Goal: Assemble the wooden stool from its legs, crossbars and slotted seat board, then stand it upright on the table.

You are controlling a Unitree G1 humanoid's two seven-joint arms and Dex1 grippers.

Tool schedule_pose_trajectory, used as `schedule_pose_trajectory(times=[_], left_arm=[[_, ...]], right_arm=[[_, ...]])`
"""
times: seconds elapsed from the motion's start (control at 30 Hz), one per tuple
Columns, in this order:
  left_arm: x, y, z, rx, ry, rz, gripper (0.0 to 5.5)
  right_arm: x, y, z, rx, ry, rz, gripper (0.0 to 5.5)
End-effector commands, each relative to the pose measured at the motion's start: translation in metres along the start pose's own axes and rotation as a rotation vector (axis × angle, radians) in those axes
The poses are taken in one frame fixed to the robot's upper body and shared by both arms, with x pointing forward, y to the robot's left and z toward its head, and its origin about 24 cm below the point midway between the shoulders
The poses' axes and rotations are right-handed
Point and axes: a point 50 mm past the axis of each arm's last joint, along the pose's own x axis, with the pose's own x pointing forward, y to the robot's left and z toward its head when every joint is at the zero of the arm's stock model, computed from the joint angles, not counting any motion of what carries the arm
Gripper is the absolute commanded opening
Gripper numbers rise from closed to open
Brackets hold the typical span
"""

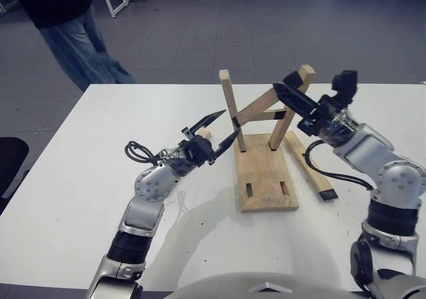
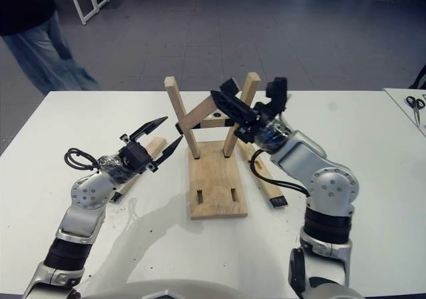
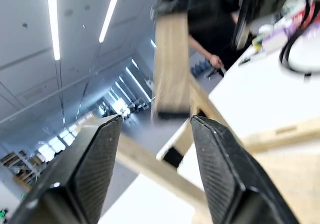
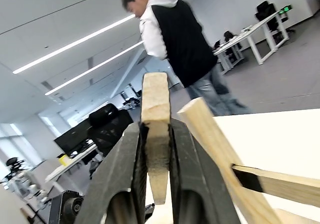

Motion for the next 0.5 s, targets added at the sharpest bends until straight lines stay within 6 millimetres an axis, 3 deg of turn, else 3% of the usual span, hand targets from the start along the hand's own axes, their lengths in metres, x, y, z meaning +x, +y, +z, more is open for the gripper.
schedule_pose_trajectory(times=[0.03,0.13,0.5], left_arm=[[-0.016,-0.002,-0.016,0.003,0.095,0.017,2.53],[-0.018,-0.003,-0.019,-0.003,0.113,0.031,2.53],[-0.018,-0.006,-0.021,-0.019,0.133,0.026,2.53]], right_arm=[[-0.045,-0.022,0.007,-0.088,0.079,-0.185,0.41],[-0.066,-0.042,0.012,-0.163,0.126,-0.305,0.41],[-0.093,-0.083,-0.005,-0.298,0.219,-0.509,0.41]])
